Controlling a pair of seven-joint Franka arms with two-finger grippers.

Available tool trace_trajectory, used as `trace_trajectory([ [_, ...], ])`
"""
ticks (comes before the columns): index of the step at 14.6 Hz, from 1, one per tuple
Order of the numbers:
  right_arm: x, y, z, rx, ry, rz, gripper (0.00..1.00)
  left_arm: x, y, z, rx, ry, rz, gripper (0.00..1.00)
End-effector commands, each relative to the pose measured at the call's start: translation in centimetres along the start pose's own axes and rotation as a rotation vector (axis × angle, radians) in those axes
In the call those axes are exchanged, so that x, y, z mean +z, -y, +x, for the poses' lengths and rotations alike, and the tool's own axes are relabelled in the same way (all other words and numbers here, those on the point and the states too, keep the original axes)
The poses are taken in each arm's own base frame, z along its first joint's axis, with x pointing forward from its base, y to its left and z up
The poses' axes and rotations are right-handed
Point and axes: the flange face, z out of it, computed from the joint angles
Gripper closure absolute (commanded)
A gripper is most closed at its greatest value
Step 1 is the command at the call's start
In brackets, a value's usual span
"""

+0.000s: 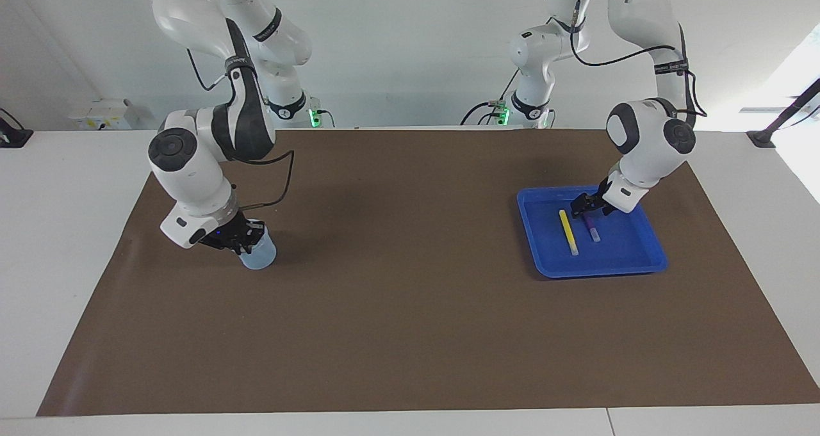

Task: Right arm passes pens to left for tray arrangement
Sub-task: 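Grasp the green pen and carry it toward the left gripper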

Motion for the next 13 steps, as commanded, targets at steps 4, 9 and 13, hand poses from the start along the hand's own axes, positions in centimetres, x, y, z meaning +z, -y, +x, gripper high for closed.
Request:
trace_trajectory([
  [4, -17.2, 3.9, -1.5, -0.046, -0.036, -0.018, 1.0, -7.5, -1.8, 2.5, -0.03, 0.072, -0.006, 0.0],
  [9, -24.9, 10.4, -5.6, 0.121, -0.115, 0.21, 1.0, -16.3, -8.6, 2.2, -0.407, 0.098, -0.142, 0.0],
  [13, -24.6, 17.2, -6.7, 0.456, -0.07, 0.311, 1.0, -22.4, -14.5, -0.6, -0.772, 0.094, -0.256, 0.0],
])
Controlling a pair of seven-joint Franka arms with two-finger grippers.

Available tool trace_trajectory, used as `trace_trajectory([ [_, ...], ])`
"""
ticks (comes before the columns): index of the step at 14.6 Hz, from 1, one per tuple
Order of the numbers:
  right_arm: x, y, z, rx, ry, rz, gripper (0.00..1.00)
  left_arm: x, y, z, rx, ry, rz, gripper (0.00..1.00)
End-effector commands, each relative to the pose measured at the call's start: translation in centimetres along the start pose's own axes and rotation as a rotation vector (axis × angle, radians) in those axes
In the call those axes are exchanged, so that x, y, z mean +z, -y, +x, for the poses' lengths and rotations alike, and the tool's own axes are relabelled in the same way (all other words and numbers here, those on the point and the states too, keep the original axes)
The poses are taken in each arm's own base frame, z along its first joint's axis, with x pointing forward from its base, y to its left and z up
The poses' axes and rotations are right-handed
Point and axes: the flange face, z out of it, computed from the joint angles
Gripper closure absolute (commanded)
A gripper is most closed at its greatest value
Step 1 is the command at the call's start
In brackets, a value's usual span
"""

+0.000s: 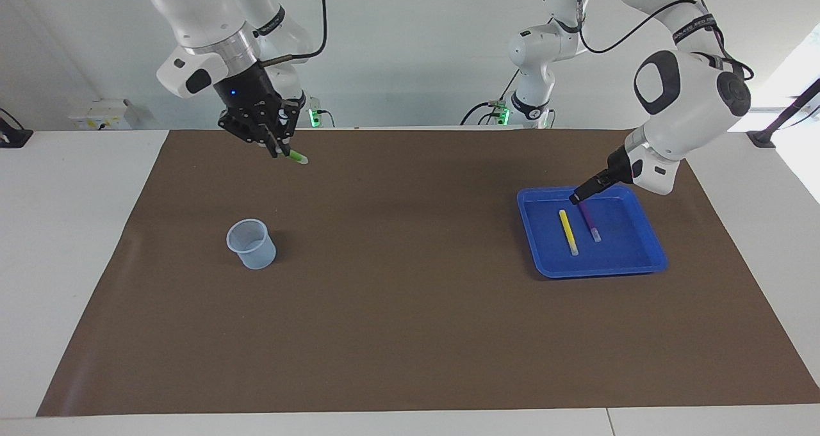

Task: Right arm passes pens to left for tray arrangement
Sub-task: 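Grasp the green pen and carry it toward the left gripper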

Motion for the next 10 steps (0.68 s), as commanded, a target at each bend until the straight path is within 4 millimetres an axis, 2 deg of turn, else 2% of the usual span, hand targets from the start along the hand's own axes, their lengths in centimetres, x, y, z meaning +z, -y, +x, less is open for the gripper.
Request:
trace_trajectory([
  [1, 2.1, 2.4, -1.7, 0.179, 0.024, 0.128, 1.0, -3.7, -1.5, -3.6, -0.252, 0.038, -0.106, 0.0],
  [4, 4.0, 4.7, -3.3, 0.357, -0.015, 0.295, 1.0, -6.6, -4.4, -6.4, -0.514, 0.08, -0.185, 0.0],
  [5, 4.9, 6.9, -5.0, 0.386, -0.041, 0.327, 1.0, -6.9, -5.3, -7.4, -0.61, 0.094, -0.203, 0.0],
  [7, 5.7, 9.3, -6.5, 0.562, -0.073, 0.404, 1.0, -7.1, -7.0, -9.4, -0.81, 0.11, -0.222, 0.0],
  [10, 6.7, 11.0, -8.3, 0.633, -0.056, 0.459, 1.0, -7.4, -9.6, -14.4, -1.054, 0.123, -0.245, 0.0],
])
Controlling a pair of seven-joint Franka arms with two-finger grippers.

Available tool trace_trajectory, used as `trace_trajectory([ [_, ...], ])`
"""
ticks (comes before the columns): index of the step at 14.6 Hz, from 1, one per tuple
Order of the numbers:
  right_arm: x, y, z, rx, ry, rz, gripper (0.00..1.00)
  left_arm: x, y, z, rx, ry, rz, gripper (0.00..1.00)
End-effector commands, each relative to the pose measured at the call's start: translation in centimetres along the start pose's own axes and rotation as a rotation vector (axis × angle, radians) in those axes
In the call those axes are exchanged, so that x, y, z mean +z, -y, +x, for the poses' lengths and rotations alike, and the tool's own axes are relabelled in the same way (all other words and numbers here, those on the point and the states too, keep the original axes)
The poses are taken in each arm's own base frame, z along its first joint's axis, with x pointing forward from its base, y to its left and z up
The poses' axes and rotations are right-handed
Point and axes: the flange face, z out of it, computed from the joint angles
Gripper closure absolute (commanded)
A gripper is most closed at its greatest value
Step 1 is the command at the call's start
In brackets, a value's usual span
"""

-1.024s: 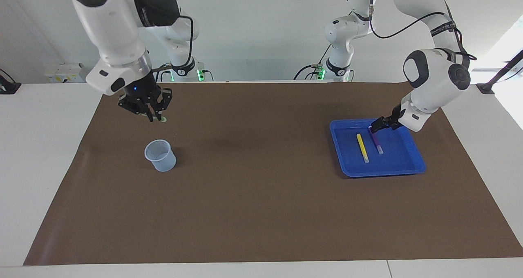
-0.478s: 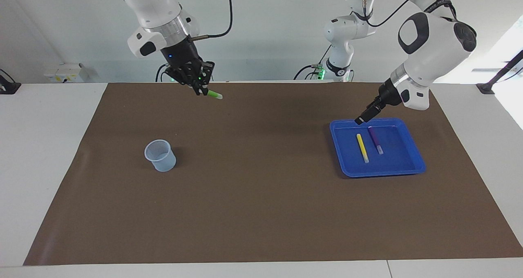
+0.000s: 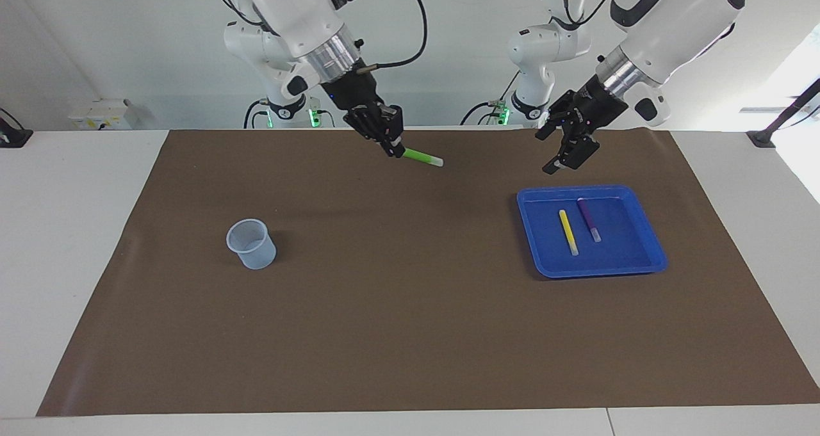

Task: Right arm passes pens to left for tray arrangement
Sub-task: 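Grasp the green pen and carry it toward the left gripper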

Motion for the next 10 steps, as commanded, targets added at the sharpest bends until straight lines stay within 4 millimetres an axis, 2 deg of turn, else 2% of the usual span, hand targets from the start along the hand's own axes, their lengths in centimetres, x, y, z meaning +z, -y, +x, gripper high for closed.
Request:
trace_trajectory([
  [1, 0.5, -1.4, -1.8, 0.082, -0.024, 0.075, 1.0, 0.0, 2.6, -4.4, -0.176, 0.012, -0.036, 0.0],
  [4, 2.3, -3.1, -4.1, 0.062, -0.064, 0.124, 1.0, 0.5, 5.0, -6.8, -0.245, 0.005, -0.025, 0.0],
  [6, 2.2, -3.1, -4.1, 0.061, -0.067, 0.128, 1.0, 1.4, 6.6, -8.3, -0.253, 0.004, -0.022, 0.0],
  [8, 2.3, -3.1, -4.1, 0.057, -0.067, 0.128, 1.0, 3.3, 7.6, -7.8, -0.249, 0.01, -0.081, 0.0],
  [10, 2.4, -3.1, -3.9, 0.051, -0.066, 0.126, 1.0, 5.2, 7.4, -6.6, -0.207, 0.016, -0.129, 0.0],
])
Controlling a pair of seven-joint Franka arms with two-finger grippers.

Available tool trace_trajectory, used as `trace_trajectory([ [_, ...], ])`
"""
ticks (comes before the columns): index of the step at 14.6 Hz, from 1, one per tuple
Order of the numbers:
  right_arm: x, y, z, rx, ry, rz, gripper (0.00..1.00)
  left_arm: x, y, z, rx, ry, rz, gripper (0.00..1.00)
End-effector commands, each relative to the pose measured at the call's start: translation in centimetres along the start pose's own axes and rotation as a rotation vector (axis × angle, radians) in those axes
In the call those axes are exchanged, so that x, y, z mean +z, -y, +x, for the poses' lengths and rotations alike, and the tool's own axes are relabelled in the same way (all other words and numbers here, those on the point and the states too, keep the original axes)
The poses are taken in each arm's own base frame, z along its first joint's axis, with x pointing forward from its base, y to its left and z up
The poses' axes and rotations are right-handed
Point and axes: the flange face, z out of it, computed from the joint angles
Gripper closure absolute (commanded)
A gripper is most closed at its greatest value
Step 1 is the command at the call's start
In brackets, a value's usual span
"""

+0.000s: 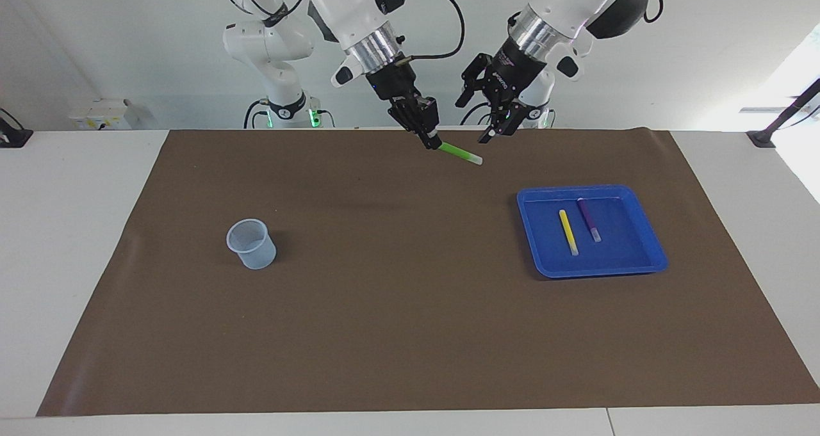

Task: Right arm passes pens to left for tray arrangement
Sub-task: 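Grasp the green pen and carry it toward the left gripper, then grasp the green pen with the left gripper while the right gripper releases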

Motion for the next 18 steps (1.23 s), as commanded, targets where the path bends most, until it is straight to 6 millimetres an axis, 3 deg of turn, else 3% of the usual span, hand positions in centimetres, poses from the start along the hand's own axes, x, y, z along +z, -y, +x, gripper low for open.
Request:
trace_trajectory([
  [1, -0.3, -0.6, 0.2, 0.014, -0.003, 0.015, 1.0, 2.0, 0.2, 2.0, 0.026, 0.006, -0.066, 0.0],
  [4, -0.4, -0.4, 0.5, 0.016, -0.004, 0.018, 1.0, 3.5, -0.8, 2.7, 0.012, 0.023, -0.089, 0.0],
  [7, -0.3, -0.5, 0.6, 0.017, -0.002, 0.017, 1.0, 6.0, -0.3, 2.3, 0.017, 0.041, -0.101, 0.0],
  [13, -0.3, -0.5, 0.8, 0.014, -0.004, 0.016, 1.0, 6.2, -0.3, 2.2, 0.017, 0.046, -0.104, 0.02],
  [18, -0.3, -0.5, 0.9, 0.012, -0.005, 0.017, 1.0, 6.2, -0.3, 2.2, 0.023, 0.044, -0.103, 0.3],
])
